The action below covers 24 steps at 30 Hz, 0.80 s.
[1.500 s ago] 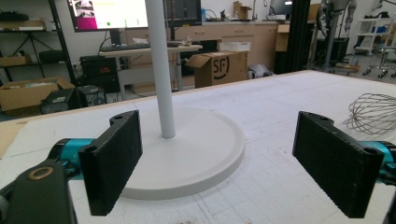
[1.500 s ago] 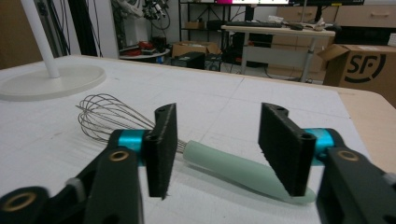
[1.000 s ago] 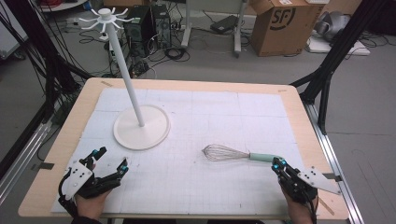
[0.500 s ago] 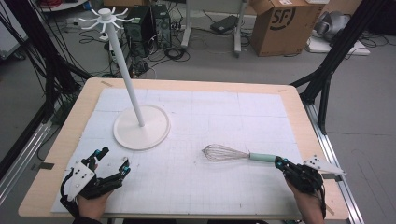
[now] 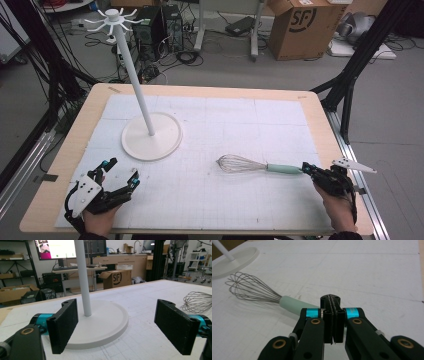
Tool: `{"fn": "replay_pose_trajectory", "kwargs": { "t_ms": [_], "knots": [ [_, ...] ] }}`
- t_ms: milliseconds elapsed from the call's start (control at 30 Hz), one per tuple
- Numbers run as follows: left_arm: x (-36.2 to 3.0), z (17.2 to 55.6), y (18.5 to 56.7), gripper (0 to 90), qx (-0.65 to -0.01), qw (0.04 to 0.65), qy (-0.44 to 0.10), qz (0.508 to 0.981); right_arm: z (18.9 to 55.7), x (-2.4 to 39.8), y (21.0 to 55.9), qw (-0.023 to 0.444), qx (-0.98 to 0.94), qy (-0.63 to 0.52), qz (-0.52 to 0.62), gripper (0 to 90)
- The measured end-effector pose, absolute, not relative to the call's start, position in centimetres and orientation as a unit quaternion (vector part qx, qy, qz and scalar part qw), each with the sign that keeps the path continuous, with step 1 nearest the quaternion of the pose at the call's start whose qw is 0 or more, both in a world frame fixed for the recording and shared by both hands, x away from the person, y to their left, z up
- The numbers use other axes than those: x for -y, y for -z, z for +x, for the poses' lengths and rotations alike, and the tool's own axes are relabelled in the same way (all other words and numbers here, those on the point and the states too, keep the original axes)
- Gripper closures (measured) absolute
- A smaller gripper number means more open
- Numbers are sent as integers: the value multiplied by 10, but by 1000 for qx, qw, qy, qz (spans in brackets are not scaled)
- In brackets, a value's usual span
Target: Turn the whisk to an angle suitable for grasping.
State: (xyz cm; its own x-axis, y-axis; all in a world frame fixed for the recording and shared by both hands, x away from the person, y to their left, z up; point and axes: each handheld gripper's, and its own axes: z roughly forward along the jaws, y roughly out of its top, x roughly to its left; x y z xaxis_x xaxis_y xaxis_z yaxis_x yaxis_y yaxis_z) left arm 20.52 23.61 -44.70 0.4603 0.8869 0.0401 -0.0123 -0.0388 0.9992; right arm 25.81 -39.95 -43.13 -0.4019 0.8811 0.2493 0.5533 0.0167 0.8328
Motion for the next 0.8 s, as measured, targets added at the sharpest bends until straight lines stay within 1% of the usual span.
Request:
{"fn": "replay_pose_trajectory", "kwargs": {
  "t_ms": [333,367,800],
  "knots": [
    [-236,205,447,188,-356,595,-378,613,268,410,434,178,-703,-434,535,900],
    [-236,205,447,187,-357,595,-378,613,269,410,436,171,-708,-424,538,900],
    [-237,205,447,187,-356,596,-379,612,279,412,448,160,-715,-382,563,900]
  ]
}}
